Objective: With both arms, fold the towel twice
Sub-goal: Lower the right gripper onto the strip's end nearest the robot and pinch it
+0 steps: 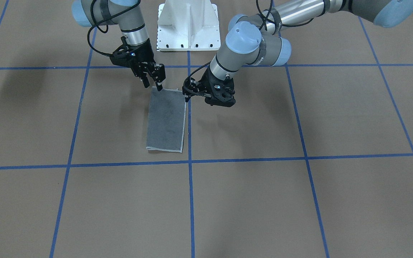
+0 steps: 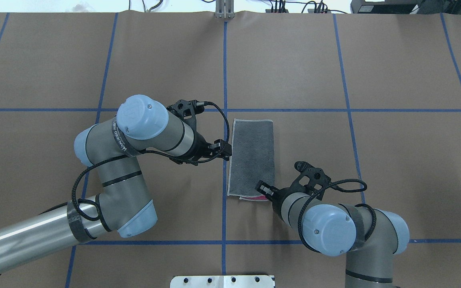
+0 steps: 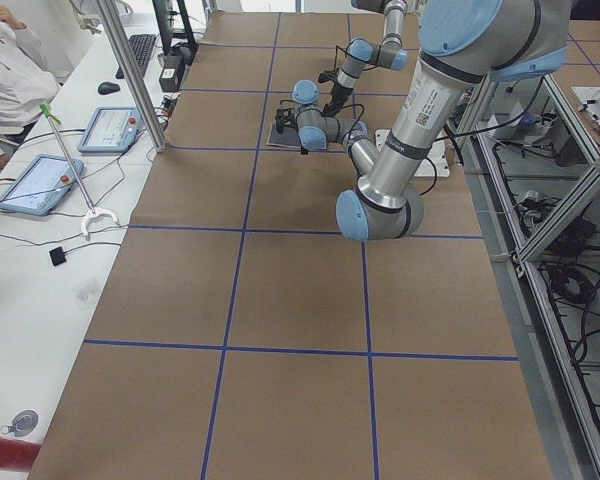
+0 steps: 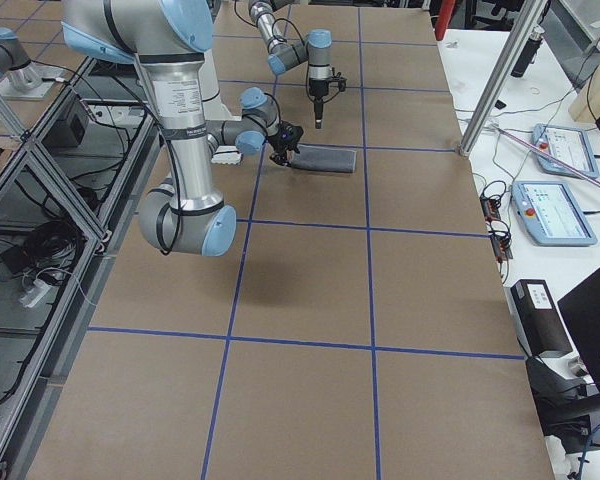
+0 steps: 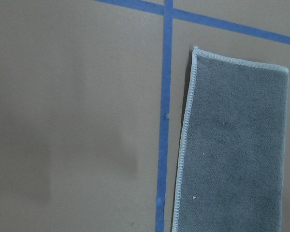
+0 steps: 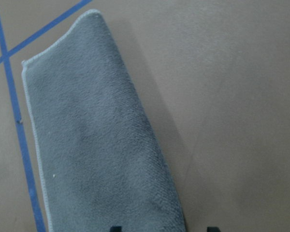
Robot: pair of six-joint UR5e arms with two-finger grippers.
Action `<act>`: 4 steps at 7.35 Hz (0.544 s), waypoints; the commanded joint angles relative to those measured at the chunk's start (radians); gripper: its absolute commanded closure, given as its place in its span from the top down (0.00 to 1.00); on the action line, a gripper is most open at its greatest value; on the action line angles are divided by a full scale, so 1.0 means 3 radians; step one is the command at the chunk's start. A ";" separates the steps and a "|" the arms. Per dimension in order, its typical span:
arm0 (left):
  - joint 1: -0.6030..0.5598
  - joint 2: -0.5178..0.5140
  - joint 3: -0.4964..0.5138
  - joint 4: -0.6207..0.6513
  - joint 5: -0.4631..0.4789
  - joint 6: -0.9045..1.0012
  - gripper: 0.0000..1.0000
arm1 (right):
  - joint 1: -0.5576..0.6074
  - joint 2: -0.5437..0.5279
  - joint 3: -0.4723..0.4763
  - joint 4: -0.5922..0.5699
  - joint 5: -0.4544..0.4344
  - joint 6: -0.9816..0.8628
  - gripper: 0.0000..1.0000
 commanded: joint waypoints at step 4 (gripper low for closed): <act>0.0000 0.0000 0.0000 0.0000 -0.0001 0.0009 1.00 | -0.0045 0.0006 -0.0031 0.0000 -0.0056 0.0222 0.49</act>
